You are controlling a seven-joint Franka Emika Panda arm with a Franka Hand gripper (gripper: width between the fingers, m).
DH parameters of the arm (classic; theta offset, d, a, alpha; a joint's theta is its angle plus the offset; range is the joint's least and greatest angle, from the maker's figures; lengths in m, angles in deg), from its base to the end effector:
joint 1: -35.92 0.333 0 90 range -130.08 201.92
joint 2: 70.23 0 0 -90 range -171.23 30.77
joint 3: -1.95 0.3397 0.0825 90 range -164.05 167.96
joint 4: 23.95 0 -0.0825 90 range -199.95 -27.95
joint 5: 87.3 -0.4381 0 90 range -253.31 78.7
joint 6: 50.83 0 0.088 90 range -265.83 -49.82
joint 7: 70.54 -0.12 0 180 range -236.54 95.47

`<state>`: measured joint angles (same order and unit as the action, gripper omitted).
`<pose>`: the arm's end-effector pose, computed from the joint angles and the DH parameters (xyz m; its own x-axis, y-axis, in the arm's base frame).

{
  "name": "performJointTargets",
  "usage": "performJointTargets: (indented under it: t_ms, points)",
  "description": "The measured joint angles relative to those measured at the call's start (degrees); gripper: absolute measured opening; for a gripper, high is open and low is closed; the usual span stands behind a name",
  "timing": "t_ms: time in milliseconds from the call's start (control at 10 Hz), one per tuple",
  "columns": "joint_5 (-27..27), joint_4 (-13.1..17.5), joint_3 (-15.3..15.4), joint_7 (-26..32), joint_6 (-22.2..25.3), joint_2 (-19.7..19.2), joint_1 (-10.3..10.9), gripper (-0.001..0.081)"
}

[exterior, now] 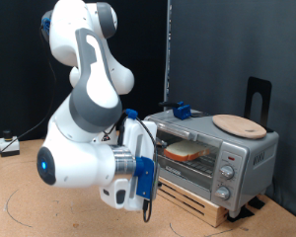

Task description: Make a piece of toast with the oven

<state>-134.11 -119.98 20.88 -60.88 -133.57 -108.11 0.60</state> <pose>0.6416 -0.1103 0.2303 0.8145 0.0496 -0.5781 -0.5264 -0.3561 -0.7721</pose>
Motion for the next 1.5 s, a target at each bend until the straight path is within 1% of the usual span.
performJointTargets:
  t_ms: [200,300,400,700,1200,1500]
  points:
    - [0.44,1.32,0.00,0.38,-2.21,-3.77,1.63,0.0807]
    - [0.52,2.92,-0.11,0.38,-2.84,-5.38,2.22,0.0807]
    - [0.51,2.88,-0.11,0.37,-2.78,-5.38,2.20,0.0807]
    - [1.62,3.73,0.13,3.83,-2.50,-6.41,2.57,0.0807]
    - [2.33,7.74,0.15,4.19,-2.80,-11.80,4.18,0.0807]
    - [2.33,9.24,0.20,4.14,-3.20,-14.28,5.52,0.0807]
